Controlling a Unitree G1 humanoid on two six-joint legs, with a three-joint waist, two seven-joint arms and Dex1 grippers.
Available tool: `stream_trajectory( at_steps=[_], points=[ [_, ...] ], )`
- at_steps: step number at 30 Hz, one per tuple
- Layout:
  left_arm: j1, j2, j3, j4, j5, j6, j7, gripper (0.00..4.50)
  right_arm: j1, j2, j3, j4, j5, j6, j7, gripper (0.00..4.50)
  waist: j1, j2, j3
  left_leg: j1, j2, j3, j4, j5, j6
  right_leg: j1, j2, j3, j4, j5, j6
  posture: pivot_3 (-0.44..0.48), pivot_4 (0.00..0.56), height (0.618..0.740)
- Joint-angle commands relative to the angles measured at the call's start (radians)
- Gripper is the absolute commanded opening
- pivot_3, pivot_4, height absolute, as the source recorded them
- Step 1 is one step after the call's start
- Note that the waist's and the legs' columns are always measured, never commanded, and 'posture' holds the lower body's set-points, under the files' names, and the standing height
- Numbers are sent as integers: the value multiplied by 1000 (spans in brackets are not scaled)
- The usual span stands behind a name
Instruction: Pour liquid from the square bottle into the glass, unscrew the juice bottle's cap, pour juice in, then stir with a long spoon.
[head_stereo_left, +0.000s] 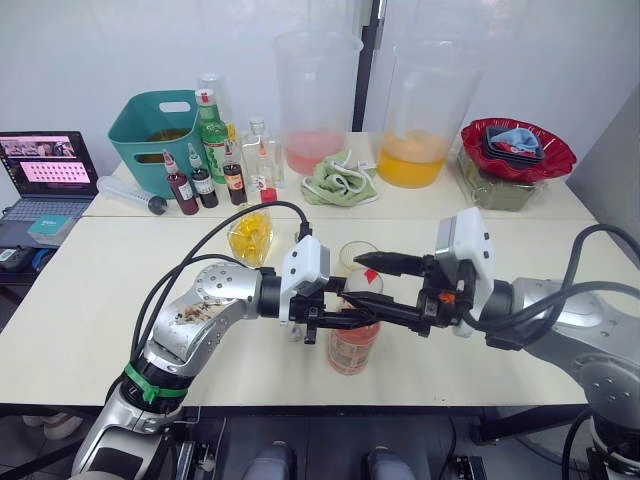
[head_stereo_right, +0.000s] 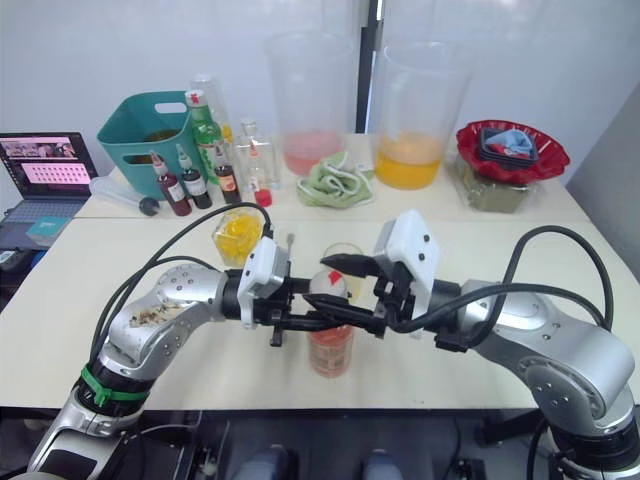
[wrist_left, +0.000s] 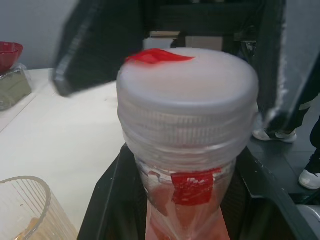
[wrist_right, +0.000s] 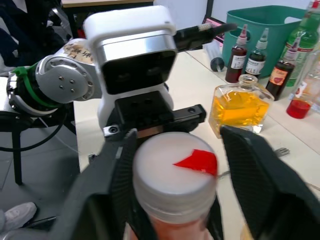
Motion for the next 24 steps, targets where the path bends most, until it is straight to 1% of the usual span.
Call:
stream_trajectory(
  at_steps=[1, 4, 9, 11, 13, 15, 19, 21, 24],
  points=[
    [17, 1, -27, 6, 24, 18, 5, 1403, -7, -9, -2, -15, -11, -15, -6, 1686, 0, 0, 0, 0, 0, 0, 0, 0, 0, 0, 0, 0, 0, 0, 0, 0, 150, 740],
    [19, 2, -25, 6, 26, 17, 8, 1403, -11, -22, 17, -3, -29, -45, 58, 1687, 0, 0, 0, 0, 0, 0, 0, 0, 0, 0, 0, 0, 0, 0, 0, 0, 150, 740],
    [22, 5, -19, 4, 31, 23, 16, 1403, -31, -52, 56, 80, -69, -152, 306, 1687, 0, 0, 0, 0, 0, 0, 0, 0, 0, 1, 0, 0, 0, 0, 0, 0, 150, 740],
    [25, 9, -15, -1, 29, 28, 17, 1403, -51, -75, 90, 135, -123, -209, 422, 1687, 0, 0, 0, 0, 0, 1, 0, 0, 0, 0, 0, 0, -1, 0, 0, 0, 150, 740],
    [28, 16, -11, -10, 27, 35, 18, 1403, -118, -84, 167, 246, -196, -279, 582, 1687, -4, 0, 0, 1, 0, 1, 0, 0, 0, 1, 1, 0, -1, 0, 0, 0, 150, 740],
    [29, 20, -10, -14, 27, 38, 19, 1403, -163, -83, 213, 319, -241, -325, 681, 1687, -4, 0, 0, 1, 0, 1, 0, 0, 0, 1, 1, 0, -1, 0, 0, 0, 150, 740],
    [54, 34, -3, -46, 24, 50, 37, 1403, -357, -33, 340, 549, -358, -452, 938, 1687, -15, 0, 0, 2, 0, 1, 0, 0, 0, 1, 1, 0, -1, 0, 0, 0, 150, 740],
    [61, 36, -5, -59, 20, 56, 45, 1403, -420, -13, 367, 618, -374, -462, 1012, 1687, -17, 0, 0, 2, 1, 0, 0, 0, 0, 1, 2, -1, 0, 0, 0, 0, 150, 740],
    [62, 34, -8, -74, 15, 66, 57, 1403, -486, 11, 381, 683, -370, -443, 1077, 1687, -15, 0, 0, 2, 1, 0, 0, 0, 0, 1, 1, -1, 0, 0, 0, 0, 150, 740]
  ],
)
